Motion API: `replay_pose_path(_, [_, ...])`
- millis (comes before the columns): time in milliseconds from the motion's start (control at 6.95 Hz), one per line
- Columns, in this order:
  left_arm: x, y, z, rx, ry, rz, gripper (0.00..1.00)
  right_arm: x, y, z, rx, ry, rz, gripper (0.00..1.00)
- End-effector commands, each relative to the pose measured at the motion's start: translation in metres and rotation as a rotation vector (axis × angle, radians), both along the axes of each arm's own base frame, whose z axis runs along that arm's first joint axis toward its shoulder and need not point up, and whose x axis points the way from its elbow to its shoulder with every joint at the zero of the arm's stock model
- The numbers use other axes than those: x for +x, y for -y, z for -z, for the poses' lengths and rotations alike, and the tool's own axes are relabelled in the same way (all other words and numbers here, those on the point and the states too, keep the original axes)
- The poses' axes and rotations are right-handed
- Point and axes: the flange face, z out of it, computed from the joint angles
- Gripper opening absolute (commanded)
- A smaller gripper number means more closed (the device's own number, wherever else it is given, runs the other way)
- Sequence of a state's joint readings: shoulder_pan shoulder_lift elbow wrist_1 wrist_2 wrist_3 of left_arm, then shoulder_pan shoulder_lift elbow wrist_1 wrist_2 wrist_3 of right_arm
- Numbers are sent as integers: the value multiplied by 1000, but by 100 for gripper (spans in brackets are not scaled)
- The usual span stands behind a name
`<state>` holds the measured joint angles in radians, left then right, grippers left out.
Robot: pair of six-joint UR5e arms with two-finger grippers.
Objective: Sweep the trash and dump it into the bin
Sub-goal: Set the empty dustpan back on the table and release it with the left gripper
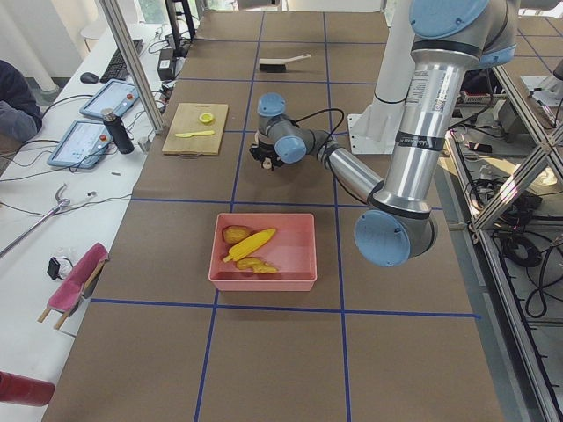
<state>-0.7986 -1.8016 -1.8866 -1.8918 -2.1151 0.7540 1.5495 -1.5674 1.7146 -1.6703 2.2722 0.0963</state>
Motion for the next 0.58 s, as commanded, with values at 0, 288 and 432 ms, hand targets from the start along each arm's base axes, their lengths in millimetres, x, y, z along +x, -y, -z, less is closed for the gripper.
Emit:
replay_pose_path(0, [10, 1, 4, -34, -57, 41, 99, -22, 10, -4, -5, -5, 44, 100])
replay_pose_path(288, [0, -2, 4, -19, -77, 45, 99, -36, 15, 1, 13, -5, 65, 100])
replay_pose_path(432, [-15, -3, -17, -92, -69, 105, 99, -42, 27, 12, 45, 7, 71, 100])
